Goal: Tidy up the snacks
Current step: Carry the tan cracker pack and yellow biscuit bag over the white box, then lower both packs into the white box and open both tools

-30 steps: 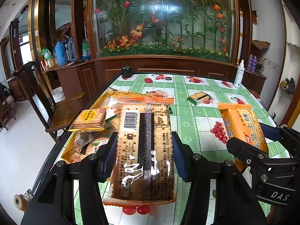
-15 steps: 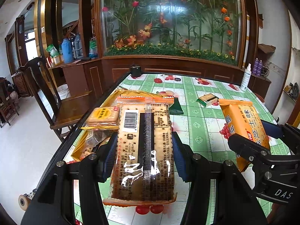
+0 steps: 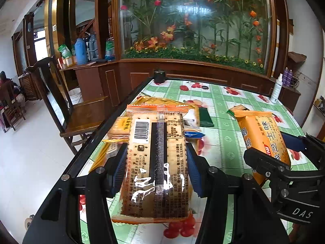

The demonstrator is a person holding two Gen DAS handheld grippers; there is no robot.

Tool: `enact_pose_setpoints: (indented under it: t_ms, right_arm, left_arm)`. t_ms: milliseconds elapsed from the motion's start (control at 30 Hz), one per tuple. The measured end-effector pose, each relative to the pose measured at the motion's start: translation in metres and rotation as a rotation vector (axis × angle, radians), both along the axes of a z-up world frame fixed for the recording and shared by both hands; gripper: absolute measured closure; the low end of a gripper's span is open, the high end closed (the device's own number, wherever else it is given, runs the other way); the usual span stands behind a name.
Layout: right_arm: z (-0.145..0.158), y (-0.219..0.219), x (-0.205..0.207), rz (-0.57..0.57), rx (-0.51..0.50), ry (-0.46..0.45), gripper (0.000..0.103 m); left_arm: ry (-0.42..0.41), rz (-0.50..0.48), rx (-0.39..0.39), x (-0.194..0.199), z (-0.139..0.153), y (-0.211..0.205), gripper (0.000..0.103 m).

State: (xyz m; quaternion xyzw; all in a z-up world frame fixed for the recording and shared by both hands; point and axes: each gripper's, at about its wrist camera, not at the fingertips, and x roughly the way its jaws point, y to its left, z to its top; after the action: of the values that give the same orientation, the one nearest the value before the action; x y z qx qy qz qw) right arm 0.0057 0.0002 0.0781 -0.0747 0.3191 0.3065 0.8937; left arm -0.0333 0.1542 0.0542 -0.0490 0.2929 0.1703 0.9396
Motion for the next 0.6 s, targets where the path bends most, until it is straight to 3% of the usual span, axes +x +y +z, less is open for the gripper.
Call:
enact_pose_setpoints:
  t_ms: [267,433,600]
  right_arm:
    - [-0.012,0.030,0.015,0.042,-0.017,0.028,0.025]
    - [-0.022,0.049,0.034,0.066,-0.014,0.056,0.025]
    - [-0.032,0.069,0.065,0.089,0.019,0.098,0.025]
  left_arm:
    - [0.028,0.030,-0.017,0.010,-0.012,0.020,0.050]
    - [0.049,0.071,-0.090,0.021,-0.024,0.051,0.050]
    - [0.073,0.137,-0.113,0.030,-0.034,0.077,0.050]
